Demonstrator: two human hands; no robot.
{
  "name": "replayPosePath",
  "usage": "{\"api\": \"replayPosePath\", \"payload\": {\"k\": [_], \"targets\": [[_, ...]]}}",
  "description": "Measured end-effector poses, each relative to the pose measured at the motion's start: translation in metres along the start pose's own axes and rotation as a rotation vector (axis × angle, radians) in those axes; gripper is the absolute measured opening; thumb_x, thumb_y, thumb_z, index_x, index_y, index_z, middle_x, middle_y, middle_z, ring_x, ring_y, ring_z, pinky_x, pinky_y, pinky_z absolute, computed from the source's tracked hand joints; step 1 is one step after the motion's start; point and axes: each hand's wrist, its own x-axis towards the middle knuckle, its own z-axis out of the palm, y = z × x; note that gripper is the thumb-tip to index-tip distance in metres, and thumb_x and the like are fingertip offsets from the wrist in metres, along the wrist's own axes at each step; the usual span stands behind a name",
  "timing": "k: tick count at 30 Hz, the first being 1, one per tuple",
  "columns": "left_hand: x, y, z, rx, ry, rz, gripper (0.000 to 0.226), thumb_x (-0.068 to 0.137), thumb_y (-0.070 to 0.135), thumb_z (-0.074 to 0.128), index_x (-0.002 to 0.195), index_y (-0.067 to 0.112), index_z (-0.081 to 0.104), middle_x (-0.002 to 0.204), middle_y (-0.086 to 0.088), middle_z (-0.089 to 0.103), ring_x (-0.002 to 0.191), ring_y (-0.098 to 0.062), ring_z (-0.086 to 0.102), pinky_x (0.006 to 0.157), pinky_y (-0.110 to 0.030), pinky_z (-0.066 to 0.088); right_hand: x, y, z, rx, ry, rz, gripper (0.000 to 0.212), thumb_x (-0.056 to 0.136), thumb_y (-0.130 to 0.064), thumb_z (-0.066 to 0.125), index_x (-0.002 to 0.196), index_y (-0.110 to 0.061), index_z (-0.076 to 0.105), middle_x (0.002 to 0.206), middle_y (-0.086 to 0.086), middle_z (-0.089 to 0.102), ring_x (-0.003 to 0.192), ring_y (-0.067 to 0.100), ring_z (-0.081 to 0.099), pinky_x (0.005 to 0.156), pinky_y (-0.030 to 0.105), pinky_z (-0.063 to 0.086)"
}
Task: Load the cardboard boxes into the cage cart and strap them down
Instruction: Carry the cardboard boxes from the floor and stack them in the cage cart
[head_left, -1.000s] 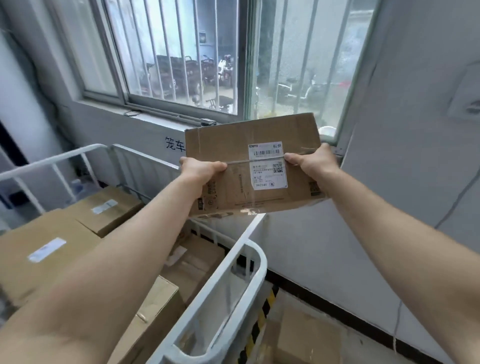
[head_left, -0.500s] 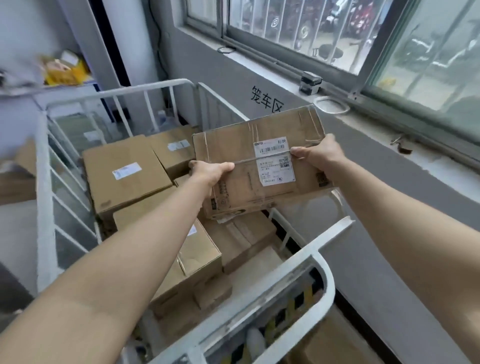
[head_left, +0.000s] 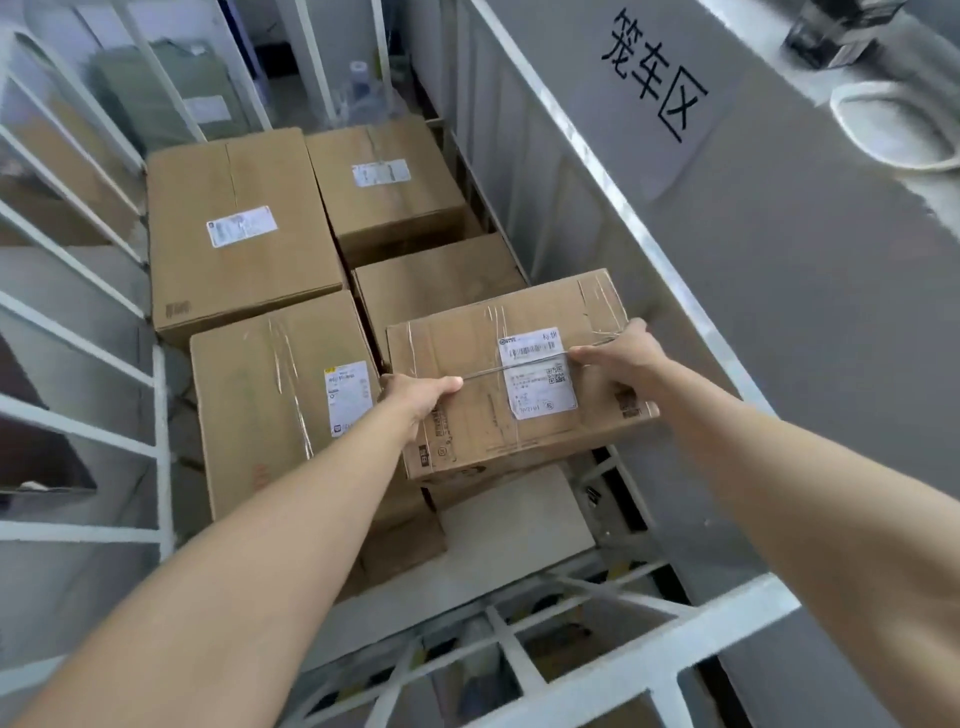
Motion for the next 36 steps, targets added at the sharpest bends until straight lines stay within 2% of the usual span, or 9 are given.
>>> {"api": "replayPosePath", "payload": {"k": [6,12,16,20,24,26,30,33,36], "targets": [[0.057,-0.020,0.020,-0.005,0.042,-0.074,0.104,0.068,0.032,0.084,0.146,0.001,0.023,0.140,-0.010,0.046,0.126,-0.027,0.046,0.097,-0.034,0.039,0.067,0.022,0.045,-0.070,-0.107,0.042,0.080,0.074,-0.045,0.078,0.133,-0.004,0.041,0.129,0.009,0.056,0.114,0.028,0.056,0.095,0.037,0.048],[0.104,-0.042,0.032,0.082,0.103,-0.121,0.111,0.057,0.039,0.087,0.144,0.006,0.027,0.150,-0.013,0.028,0.132,-0.028,0.039,0.108,-0.042,0.037,0.124,0.039,0.086,-0.035,-0.179,0.127,0.081,0.078,-0.036,0.075,0.139,-0.011,0.028,0.128,0.009,0.051,0.113,0.028,0.052,0.084,0.036,0.043],[0.133,-0.058,0.032,0.132,0.163,-0.129,0.079,0.070,0.026,0.080,0.135,0.002,0.042,0.140,-0.012,0.037,0.119,-0.027,0.049,0.102,-0.039,0.044,0.151,0.050,0.112,-0.025,-0.208,0.180,0.081,0.075,-0.036,0.075,0.141,-0.015,0.033,0.133,0.011,0.048,0.112,0.031,0.053,0.085,0.041,0.049],[0.189,-0.088,0.037,0.103,0.091,-0.155,0.098,0.036,0.042,0.080,0.124,0.011,0.053,0.128,-0.011,0.056,0.106,-0.027,0.060,0.093,-0.042,0.050,0.175,0.063,0.137,0.037,-0.221,0.201,0.078,0.072,-0.036,0.075,0.137,-0.018,0.037,0.128,0.009,0.052,0.107,0.030,0.056,0.090,0.047,0.051],[0.165,-0.073,0.041,0.130,0.079,-0.154,0.086,0.072,0.027,0.078,0.141,0.003,0.032,0.138,-0.012,0.047,0.123,-0.029,0.048,0.101,-0.038,0.039,0.182,0.067,0.153,0.055,-0.274,0.215,0.092,0.070,-0.038,0.073,0.145,-0.026,0.020,0.138,0.008,0.046,0.119,0.033,0.051,0.098,0.052,0.046],[0.165,-0.072,0.044,0.130,0.053,-0.147,0.084,0.079,0.023,0.073,0.144,0.003,0.024,0.142,-0.013,0.042,0.127,-0.029,0.045,0.103,-0.039,0.037,0.174,0.064,0.156,0.064,-0.291,0.197,0.096,0.079,-0.032,0.072,0.152,-0.027,0.009,0.145,0.004,0.040,0.129,0.031,0.044,0.106,0.048,0.039],[0.154,-0.064,0.045,0.170,0.016,-0.075,0.076,0.087,0.018,0.065,0.146,0.004,0.021,0.148,-0.012,0.032,0.133,-0.028,0.037,0.104,-0.037,0.034,0.163,0.062,0.159,0.031,-0.351,0.110,0.067,0.085,-0.025,0.069,0.144,-0.018,0.038,0.138,-0.001,0.052,0.127,0.023,0.047,0.103,0.035,0.038],[0.135,-0.052,0.039,0.241,0.001,0.005,0.077,0.087,0.017,0.063,0.149,0.007,0.018,0.152,-0.011,0.027,0.135,-0.027,0.035,0.104,-0.035,0.034,0.147,0.051,0.152,-0.057,-0.313,0.034,0.059,0.087,-0.022,0.066,0.141,-0.013,0.043,0.134,0.002,0.054,0.123,0.024,0.051,0.096,0.033,0.042],[0.110,-0.032,0.030,0.346,0.007,0.112,0.072,0.090,0.016,0.060,0.150,0.010,0.020,0.153,-0.009,0.023,0.132,-0.026,0.038,0.088,-0.028,0.038,0.123,0.029,0.137,-0.173,-0.281,-0.060,0.058,0.086,-0.023,0.064,0.140,-0.011,0.044,0.130,0.007,0.058,0.114,0.023,0.057,0.090,0.032,0.050]]}}
